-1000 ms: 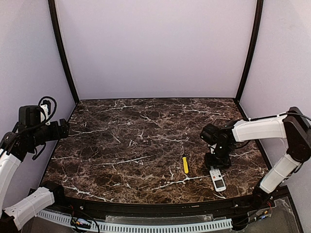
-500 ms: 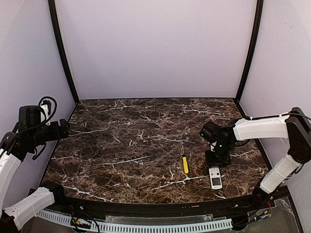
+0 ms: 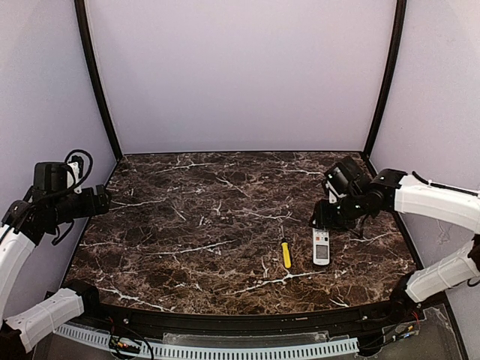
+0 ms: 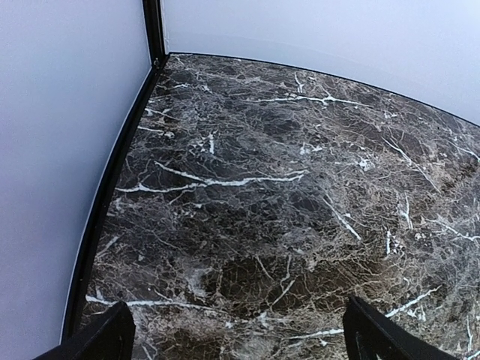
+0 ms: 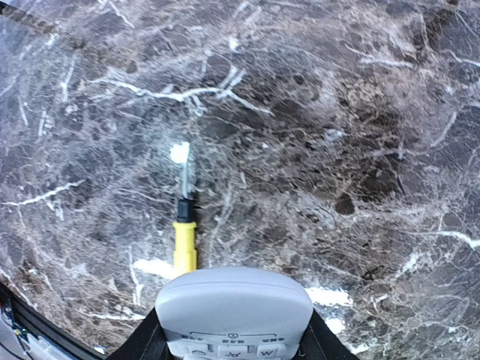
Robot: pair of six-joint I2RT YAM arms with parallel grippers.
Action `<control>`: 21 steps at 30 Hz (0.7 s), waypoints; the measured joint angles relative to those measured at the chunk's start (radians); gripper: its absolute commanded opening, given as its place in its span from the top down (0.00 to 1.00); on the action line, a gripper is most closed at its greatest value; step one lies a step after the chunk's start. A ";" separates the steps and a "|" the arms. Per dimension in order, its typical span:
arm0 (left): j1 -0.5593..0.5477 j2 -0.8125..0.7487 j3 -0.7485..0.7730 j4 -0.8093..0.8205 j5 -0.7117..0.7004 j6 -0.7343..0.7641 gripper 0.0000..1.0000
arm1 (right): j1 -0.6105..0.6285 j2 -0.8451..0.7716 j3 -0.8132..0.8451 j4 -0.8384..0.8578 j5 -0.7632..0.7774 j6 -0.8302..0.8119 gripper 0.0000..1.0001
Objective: Unload the batteries from the remote control
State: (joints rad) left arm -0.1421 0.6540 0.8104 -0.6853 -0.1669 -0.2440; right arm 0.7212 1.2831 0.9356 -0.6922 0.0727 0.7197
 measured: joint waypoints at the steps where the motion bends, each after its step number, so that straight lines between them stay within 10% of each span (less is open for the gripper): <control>1: 0.000 0.001 0.000 0.000 0.008 0.000 0.02 | 0.000 -0.010 0.000 0.015 -0.005 0.000 1.00; 21: -0.045 0.019 -0.174 0.437 0.727 -0.240 0.02 | 0.001 -0.253 -0.216 0.769 -0.241 0.071 1.00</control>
State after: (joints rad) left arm -0.1875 0.6735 0.6365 -0.2485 0.5602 -0.4843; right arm 0.7223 1.0302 0.7197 0.0769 -0.1684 0.7902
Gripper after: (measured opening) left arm 0.986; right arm 0.474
